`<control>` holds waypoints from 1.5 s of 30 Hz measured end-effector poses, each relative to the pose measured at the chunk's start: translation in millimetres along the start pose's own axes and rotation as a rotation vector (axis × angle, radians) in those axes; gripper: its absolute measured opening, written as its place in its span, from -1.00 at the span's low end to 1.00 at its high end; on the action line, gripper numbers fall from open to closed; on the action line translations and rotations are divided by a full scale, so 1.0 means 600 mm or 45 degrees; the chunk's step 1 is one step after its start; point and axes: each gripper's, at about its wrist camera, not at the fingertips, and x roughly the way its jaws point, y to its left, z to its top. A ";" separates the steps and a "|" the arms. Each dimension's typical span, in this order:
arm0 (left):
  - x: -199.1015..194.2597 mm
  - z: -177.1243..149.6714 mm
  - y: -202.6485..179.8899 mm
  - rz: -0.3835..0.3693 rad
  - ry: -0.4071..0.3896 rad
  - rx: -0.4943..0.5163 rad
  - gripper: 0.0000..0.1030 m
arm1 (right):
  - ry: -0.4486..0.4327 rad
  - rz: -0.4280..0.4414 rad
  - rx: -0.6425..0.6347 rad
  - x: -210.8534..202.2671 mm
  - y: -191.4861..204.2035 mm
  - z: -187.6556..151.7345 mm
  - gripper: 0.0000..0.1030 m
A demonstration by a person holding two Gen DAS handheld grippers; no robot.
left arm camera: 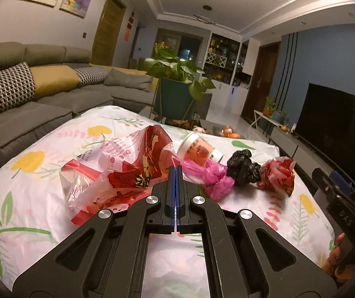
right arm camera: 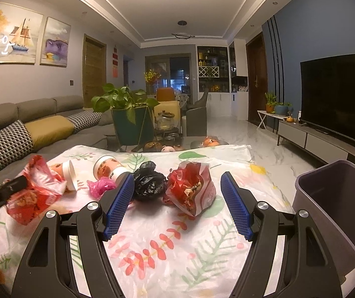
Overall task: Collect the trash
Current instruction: 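Grasp the red crumpled bag with the right tool while the left tool holds its bag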
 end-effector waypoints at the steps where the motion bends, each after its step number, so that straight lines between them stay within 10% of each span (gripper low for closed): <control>1: -0.001 0.001 0.002 0.003 -0.002 -0.006 -1.00 | 0.003 -0.004 -0.004 0.003 0.000 -0.001 0.34; 20: -0.011 0.017 0.021 0.004 -0.058 -0.041 -1.00 | 0.128 -0.056 -0.024 0.092 -0.002 -0.007 0.14; 29: -0.011 0.015 0.023 0.005 -0.059 -0.051 -1.00 | 0.301 -0.043 0.012 0.138 -0.013 -0.022 -0.47; 45: -0.048 0.017 0.008 -0.011 -0.072 -0.041 -1.00 | 0.106 -0.048 0.111 0.020 -0.063 0.004 -0.72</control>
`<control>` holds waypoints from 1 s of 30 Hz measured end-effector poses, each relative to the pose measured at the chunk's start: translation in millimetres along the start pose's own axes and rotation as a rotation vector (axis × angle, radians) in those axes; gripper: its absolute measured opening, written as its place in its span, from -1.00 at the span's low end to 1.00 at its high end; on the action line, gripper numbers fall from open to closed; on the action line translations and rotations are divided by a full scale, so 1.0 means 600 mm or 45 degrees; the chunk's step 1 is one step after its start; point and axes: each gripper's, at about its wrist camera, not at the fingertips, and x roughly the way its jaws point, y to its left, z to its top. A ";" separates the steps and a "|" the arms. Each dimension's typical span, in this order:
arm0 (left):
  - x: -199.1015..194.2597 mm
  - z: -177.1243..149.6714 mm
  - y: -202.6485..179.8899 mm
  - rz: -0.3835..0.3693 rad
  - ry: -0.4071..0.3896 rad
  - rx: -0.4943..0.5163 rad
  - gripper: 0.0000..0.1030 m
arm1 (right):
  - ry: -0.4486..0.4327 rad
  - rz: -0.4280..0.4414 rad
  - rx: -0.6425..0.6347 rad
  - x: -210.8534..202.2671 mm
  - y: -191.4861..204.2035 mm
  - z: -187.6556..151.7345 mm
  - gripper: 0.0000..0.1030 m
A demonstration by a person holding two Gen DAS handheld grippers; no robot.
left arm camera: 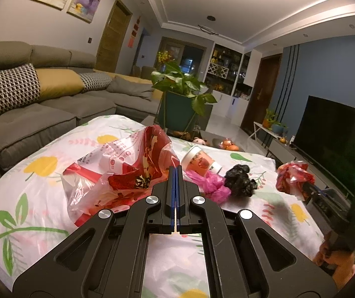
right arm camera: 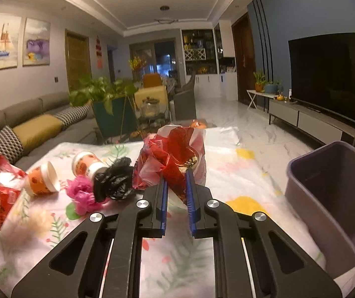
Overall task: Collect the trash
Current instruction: 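Grasp the red crumpled bag with the right tool while the left tool holds its bag, then carry both plastic bags with both tools over the gray bin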
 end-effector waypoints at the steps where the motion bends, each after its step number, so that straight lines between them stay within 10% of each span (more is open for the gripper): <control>1: -0.002 0.000 -0.003 -0.006 0.000 0.002 -1.00 | -0.018 0.009 -0.001 -0.015 -0.002 0.001 -0.72; 30: -0.046 -0.016 -0.252 -0.298 0.001 0.228 -1.00 | -0.231 -0.123 0.048 -0.190 -0.153 0.033 -0.72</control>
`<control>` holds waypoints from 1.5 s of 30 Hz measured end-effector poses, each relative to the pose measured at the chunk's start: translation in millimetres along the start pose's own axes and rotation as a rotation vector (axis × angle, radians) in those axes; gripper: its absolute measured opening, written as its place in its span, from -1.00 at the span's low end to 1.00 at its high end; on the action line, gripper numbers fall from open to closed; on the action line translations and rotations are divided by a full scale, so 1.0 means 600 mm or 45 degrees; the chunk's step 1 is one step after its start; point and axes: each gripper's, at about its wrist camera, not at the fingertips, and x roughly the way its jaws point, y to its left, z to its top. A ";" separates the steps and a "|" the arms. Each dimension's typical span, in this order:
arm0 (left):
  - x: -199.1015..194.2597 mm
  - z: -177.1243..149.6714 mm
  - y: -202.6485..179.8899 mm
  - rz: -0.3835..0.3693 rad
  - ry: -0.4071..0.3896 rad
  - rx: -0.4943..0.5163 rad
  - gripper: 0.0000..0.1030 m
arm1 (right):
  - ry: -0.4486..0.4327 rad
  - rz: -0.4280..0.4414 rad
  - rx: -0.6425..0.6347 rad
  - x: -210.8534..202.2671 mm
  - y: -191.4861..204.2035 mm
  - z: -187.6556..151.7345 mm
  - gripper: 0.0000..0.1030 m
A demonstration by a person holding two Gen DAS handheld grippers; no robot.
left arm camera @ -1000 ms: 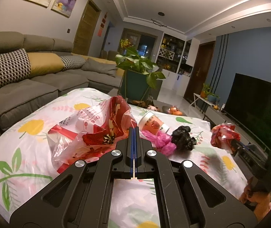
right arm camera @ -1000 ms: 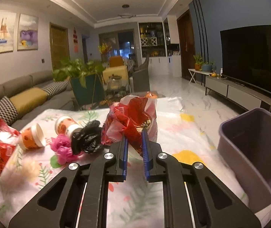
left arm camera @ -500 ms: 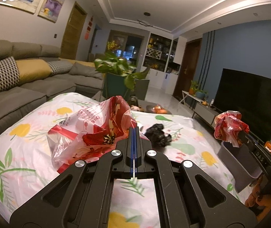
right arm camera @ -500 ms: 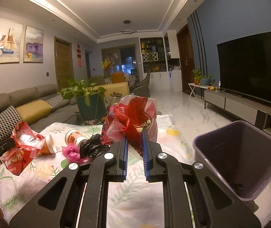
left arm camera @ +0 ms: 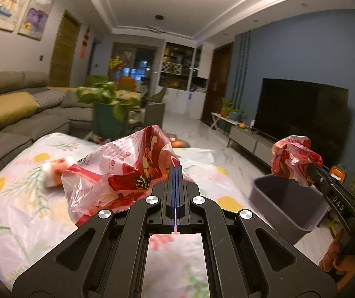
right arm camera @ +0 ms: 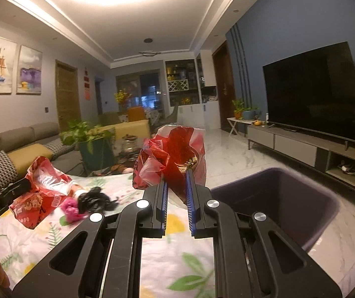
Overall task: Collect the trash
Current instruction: 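Carry both plastic bags with both tools over the gray bin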
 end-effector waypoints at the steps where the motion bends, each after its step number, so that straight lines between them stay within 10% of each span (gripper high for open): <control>1: 0.005 0.001 -0.015 -0.019 0.000 0.014 -1.00 | -0.003 -0.011 0.001 -0.001 -0.008 0.002 -0.72; 23: 0.116 -0.010 -0.303 -0.454 0.013 0.159 -1.00 | -0.023 -0.315 0.074 -0.008 -0.177 0.003 -0.72; 45: 0.216 -0.052 -0.368 -0.577 0.130 0.180 -1.00 | 0.005 -0.325 0.103 0.025 -0.212 -0.005 -0.72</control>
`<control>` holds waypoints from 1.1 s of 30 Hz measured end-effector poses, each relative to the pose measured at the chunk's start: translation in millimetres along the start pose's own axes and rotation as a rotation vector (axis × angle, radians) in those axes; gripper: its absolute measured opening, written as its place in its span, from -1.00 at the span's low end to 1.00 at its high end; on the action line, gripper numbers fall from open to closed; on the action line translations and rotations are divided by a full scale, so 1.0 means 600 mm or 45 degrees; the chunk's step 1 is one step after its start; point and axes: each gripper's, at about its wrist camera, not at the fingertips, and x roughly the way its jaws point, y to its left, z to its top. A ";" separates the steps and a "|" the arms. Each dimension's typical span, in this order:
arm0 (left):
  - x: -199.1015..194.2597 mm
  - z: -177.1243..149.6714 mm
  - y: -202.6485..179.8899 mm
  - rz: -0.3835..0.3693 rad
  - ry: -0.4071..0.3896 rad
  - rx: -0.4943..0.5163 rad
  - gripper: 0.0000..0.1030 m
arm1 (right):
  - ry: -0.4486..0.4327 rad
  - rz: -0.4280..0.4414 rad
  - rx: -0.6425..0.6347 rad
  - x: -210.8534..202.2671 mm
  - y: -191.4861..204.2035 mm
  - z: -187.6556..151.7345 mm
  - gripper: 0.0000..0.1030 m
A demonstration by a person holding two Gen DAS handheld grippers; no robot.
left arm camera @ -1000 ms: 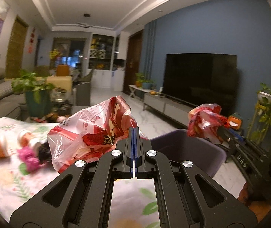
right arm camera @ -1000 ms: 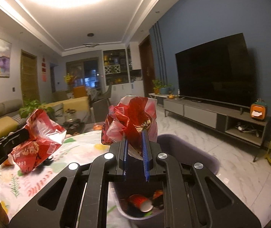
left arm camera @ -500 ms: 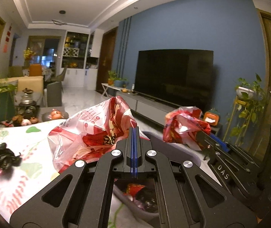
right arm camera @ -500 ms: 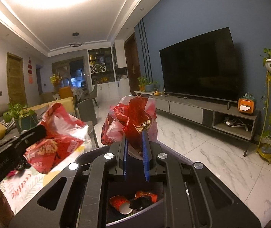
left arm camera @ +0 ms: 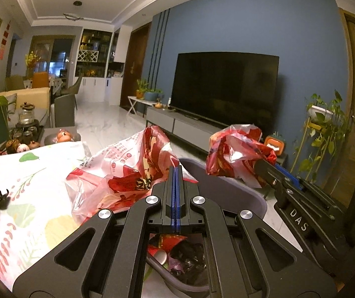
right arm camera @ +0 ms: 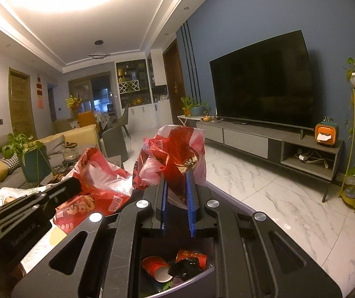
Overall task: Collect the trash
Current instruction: 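Carry both plastic bags with both tools over the gray bin, then open the left tool to drop its bag while the right tool drops the red bag into the bin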
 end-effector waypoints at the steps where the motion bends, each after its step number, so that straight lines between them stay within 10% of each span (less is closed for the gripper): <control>1: 0.002 -0.001 0.001 -0.001 0.003 -0.002 -1.00 | 0.000 0.005 0.000 0.003 -0.004 0.001 -0.72; 15: 0.008 -0.003 0.006 -0.021 0.021 -0.034 -0.99 | 0.008 0.024 -0.015 0.019 -0.018 0.003 -0.65; 27: -0.021 -0.004 0.033 0.099 -0.021 -0.083 0.27 | -0.010 -0.002 0.017 0.000 -0.027 0.003 -0.18; 33: -0.064 -0.004 0.057 0.236 -0.044 -0.098 0.57 | -0.021 -0.007 0.021 -0.018 -0.022 0.002 0.16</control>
